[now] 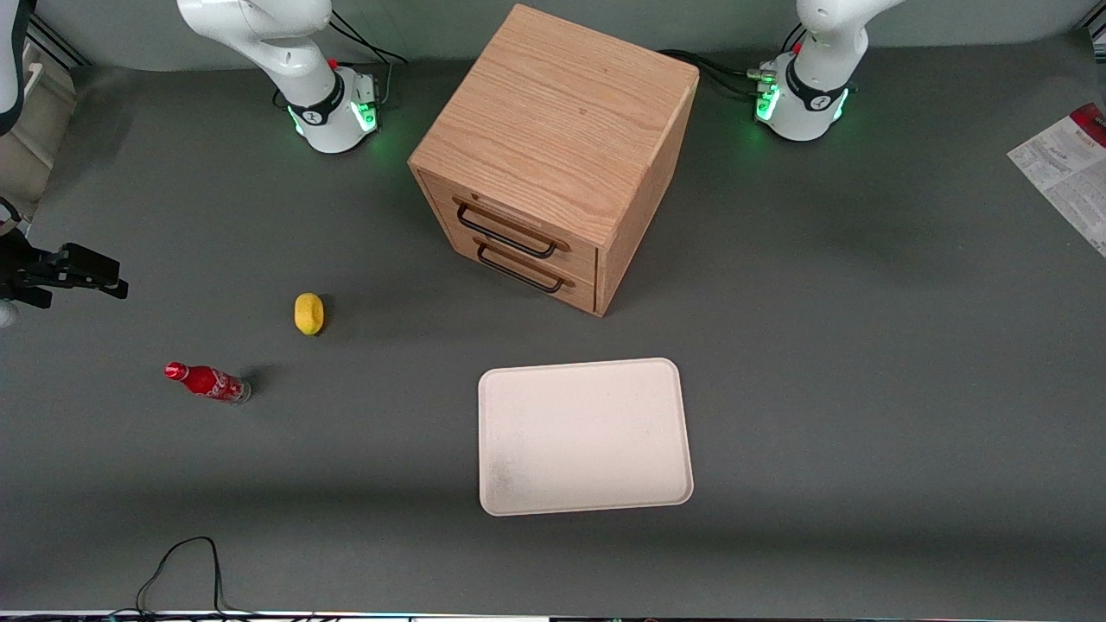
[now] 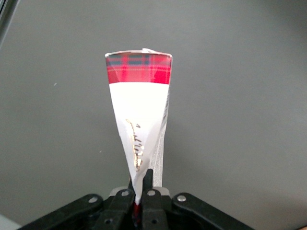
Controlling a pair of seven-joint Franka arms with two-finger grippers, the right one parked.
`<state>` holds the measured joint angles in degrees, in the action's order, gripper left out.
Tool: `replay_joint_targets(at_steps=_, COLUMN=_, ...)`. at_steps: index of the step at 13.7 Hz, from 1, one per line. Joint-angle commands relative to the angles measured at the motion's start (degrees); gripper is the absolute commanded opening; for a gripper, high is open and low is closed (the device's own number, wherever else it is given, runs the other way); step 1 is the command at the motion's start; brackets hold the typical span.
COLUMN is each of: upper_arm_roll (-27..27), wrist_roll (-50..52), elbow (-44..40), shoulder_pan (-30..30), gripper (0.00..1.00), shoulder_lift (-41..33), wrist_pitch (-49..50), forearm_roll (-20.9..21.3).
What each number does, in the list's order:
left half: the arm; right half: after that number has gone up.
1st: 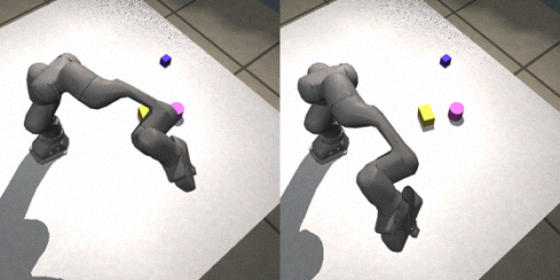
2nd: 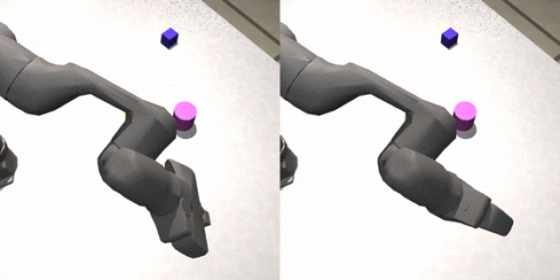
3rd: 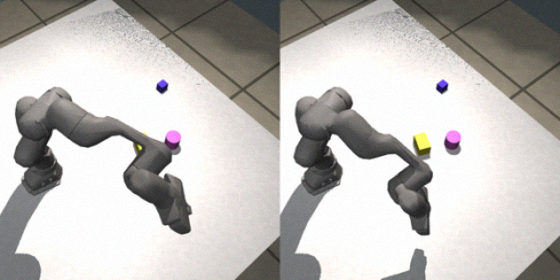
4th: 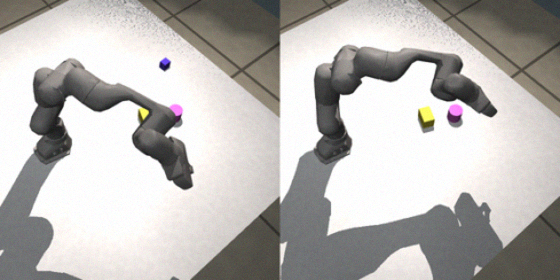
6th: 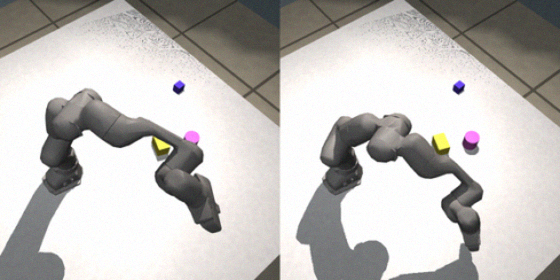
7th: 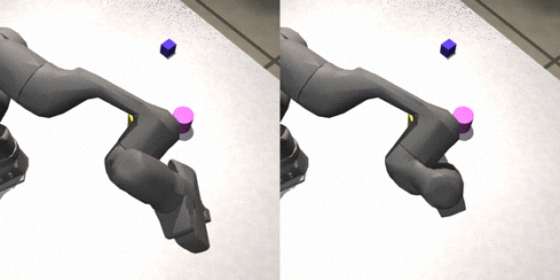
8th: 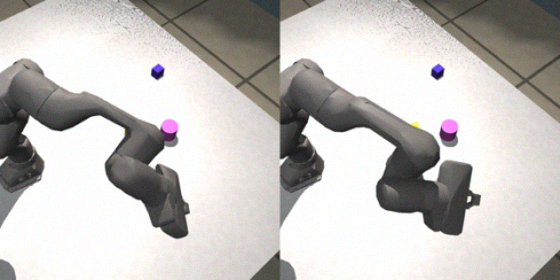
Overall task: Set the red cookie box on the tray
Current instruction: 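Carry the held cookie box with the left gripper over the white tray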
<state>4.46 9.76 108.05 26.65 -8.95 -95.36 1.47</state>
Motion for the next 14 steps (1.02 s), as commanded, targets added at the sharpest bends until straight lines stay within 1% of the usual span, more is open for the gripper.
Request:
replay_joint_targets(at_steps=1, upper_arm_roll=1.6, wrist_roll=0.7, elbow=-11.4, shoulder_pan=-7.4, gripper=0.0, shoulder_lift=9.0, wrist_pitch=1.9, forearm_roll=0.6)
replay_joint_targets(at_steps=3, upper_arm_roll=1.5, wrist_roll=1.8, elbow=-15.8, shoulder_pan=-14.0, gripper=0.0, shoulder_lift=12.6, wrist_pitch=2.6, forearm_roll=0.6)
replay_joint_targets(at_steps=5, upper_arm_roll=1.6, wrist_roll=7.4, elbow=-20.7, shoulder_pan=-19.5, gripper=0.0, shoulder_lift=16.7, wrist_pitch=2.8, forearm_roll=0.4)
replay_joint_targets(at_steps=10, upper_arm_roll=1.5, wrist_roll=21.2, elbow=-37.1, shoulder_pan=-33.2, gripper=0.0, shoulder_lift=29.8, wrist_pitch=6.2, forearm_roll=0.2)
replay_joint_targets(at_steps=14, upper_arm_roll=1.5, wrist_roll=22.9, elbow=-43.7, shoulder_pan=-41.1, gripper=0.0, shoulder_lift=36.1, wrist_pitch=5.7, forearm_roll=0.3)
